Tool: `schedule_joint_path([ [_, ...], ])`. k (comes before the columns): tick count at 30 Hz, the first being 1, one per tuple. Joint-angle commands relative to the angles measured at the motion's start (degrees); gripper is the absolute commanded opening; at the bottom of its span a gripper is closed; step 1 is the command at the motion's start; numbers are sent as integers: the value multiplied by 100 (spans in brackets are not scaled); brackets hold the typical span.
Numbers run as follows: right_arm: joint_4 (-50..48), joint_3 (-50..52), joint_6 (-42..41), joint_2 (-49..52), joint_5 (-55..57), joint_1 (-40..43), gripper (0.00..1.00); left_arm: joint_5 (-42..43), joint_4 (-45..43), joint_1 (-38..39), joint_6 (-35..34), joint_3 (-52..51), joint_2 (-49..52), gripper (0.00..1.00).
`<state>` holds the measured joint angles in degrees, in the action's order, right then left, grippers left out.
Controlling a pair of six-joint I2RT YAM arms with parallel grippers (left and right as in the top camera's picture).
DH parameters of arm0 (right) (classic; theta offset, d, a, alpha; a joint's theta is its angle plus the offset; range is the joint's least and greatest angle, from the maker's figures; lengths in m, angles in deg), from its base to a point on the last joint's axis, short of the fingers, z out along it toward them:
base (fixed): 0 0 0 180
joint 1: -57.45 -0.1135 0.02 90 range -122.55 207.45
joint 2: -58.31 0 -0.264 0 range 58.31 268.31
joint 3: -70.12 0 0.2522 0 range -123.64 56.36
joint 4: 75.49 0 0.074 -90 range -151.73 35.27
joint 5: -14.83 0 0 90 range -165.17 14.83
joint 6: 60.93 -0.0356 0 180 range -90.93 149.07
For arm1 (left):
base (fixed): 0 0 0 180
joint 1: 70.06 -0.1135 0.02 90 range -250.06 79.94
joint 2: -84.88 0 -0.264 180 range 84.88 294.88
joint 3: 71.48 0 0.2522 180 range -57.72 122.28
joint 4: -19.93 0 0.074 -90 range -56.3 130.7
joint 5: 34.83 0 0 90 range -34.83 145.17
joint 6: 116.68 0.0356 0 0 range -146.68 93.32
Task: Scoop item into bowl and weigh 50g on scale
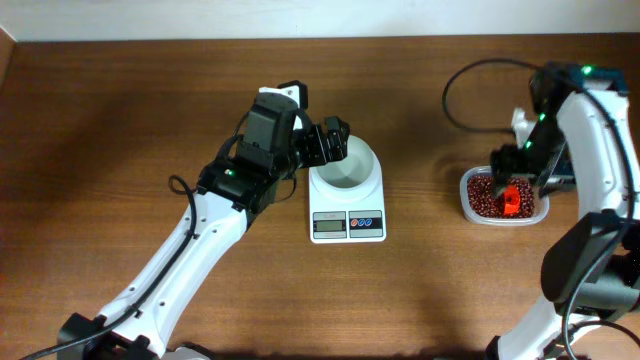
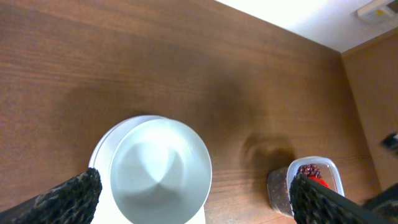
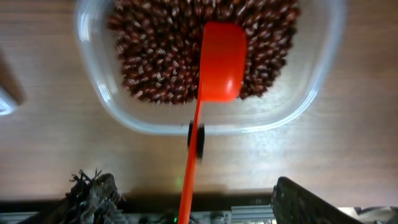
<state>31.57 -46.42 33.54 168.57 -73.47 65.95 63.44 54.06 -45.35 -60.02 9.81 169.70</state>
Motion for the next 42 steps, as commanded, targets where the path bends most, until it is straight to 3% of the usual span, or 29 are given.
schedule_joint_path([
  [1, -55, -636, -87, -697, -168, 22, 82, -59, 0, -13, 136, 83, -11, 99],
  [4, -509, -636, -219, -1335, -101, 26, 82, -63, 173, -11, 522, 83, -11, 94],
  [5, -756, -636, -315, -1591, -101, 28, 82, -61, 374, -13, 610, 83, -11, 70],
  [7, -1145, -636, -378, -1976, -103, 26, 82, -59, 846, -11, 737, 85, -13, 0],
  [11, -1488, -636, -411, -2249, -105, 26, 84, 2, 1818, 57, 1550, 85, -11, 0],
  [14, -1403, -634, -409, -2229, -105, 26, 93, -55, 2306, 538, 2138, 83, 7, 0],
  [16, -1384, -634, -407, -2229, -105, 26, 94, -358, 2247, 992, 2277, 83, 162, 0],
  [17, -1384, -634, -407, -2229, -103, 26, 100, -463, 2149, 1233, 2275, 83, 293, 0],
  [19, -1381, -634, -407, -2229, -103, 26, 99, -560, 2020, 1517, 2275, 83, 470, 0],
  [25, -1384, -634, -407, -2229, -103, 26, 99, -1928, 1574, 2358, 2487, 76, 1095, 0],
  [31, -1384, -634, -407, -2229, -105, 26, 99, -1904, 898, 2433, 2789, 76, 1759, 0],
  [35, -1384, -634, -407, -2229, -105, 26, 99, -1908, 907, 2430, 3287, 76, 2026, 0],
  [42, -1384, -634, -407, -2229, -105, 26, 99, -2417, 925, 2426, 3303, 76, 2232, 0],
])
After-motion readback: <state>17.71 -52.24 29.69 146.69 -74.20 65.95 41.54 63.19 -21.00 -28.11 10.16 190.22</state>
